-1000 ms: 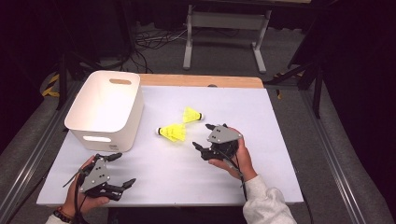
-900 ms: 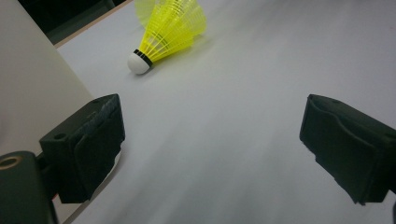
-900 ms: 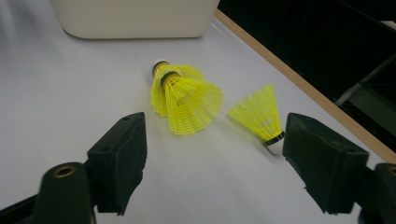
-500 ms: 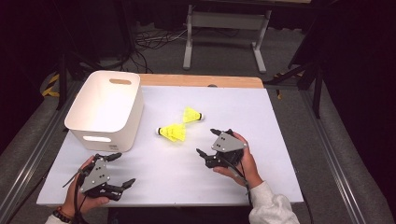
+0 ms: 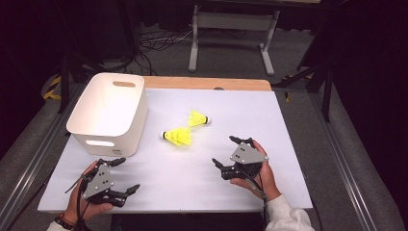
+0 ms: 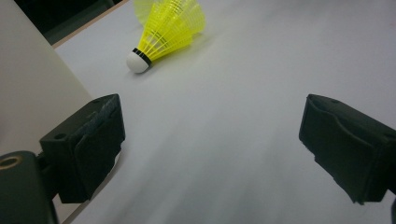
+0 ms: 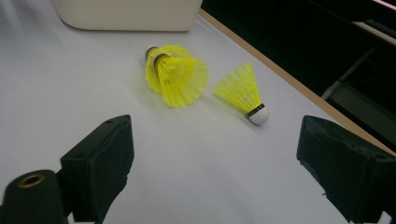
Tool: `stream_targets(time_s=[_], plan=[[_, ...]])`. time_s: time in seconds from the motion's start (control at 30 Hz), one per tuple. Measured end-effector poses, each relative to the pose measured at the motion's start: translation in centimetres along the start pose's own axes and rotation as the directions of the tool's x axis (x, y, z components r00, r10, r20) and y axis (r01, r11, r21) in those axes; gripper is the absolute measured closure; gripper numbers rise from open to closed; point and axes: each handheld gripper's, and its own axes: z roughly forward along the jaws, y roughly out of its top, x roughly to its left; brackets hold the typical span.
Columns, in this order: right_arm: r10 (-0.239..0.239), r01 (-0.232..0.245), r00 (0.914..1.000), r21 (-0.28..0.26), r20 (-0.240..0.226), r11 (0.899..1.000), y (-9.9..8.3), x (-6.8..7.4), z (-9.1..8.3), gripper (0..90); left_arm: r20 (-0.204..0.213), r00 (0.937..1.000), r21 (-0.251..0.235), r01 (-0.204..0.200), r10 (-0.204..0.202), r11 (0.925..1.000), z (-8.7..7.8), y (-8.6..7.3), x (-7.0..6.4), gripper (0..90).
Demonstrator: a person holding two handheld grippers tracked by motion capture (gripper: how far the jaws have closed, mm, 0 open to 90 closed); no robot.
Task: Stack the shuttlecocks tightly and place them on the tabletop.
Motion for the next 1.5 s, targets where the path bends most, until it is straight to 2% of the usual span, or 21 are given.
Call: stream_targets(time_s=[0.13,0.33,0.63,0.73,0.87,1.0,1.13,1.27,1.5], plan=[[-0.012,0.012,0.9999,-0.011,0.011,1.000,-0.7,0.0,-0.8,12.5,-0.001,1.0000,-0.002,0.001,-0.001,1.0000,0.0,0.0,0.0,7.8],[-0.006,0.006,0.9997,-0.018,0.022,1.000,-1.3,0.1,-1.4,12.5,-0.002,1.0000,0.000,0.002,-0.002,1.0000,0.0,0.0,0.0,7.7],[-0.016,0.018,0.9991,-0.030,0.040,0.999,-3.1,0.8,-2.3,13.4,-0.001,1.0000,0.000,0.005,-0.005,1.0000,0.1,0.0,0.0,7.7],[-0.001,0.003,0.9993,-0.034,0.037,0.999,-3.6,1.0,-2.5,13.5,0.000,1.0000,-0.001,0.006,-0.006,1.0000,0.1,0.0,0.0,7.7],[-0.013,0.013,0.9991,-0.012,0.041,1.000,-4.4,1.3,-2.5,13.5,0.002,1.0000,0.000,0.004,-0.004,1.0000,0.1,0.0,0.0,7.7],[-0.001,0.001,0.9986,0.002,0.053,1.000,-5.1,1.5,-2.3,13.7,0.001,0.9999,-0.002,0.012,-0.012,0.9999,0.2,0.0,0.0,7.7],[0.007,-0.007,0.9995,0.010,0.032,1.000,-5.4,1.8,-1.8,13.6,0.001,0.9999,-0.005,0.017,-0.017,0.9998,0.2,0.0,0.0,7.7],[0.003,-0.003,0.9994,0.002,0.034,1.000,-5.3,1.9,-1.7,13.6,-0.001,0.9997,-0.007,0.024,-0.024,0.9997,0.2,-0.1,0.1,7.8],[0.038,-0.038,0.9991,-0.019,0.020,0.999,-4.7,1.3,-1.3,12.5,-0.006,0.9995,-0.008,0.030,-0.030,0.9995,0.0,-0.3,0.3,7.8]])
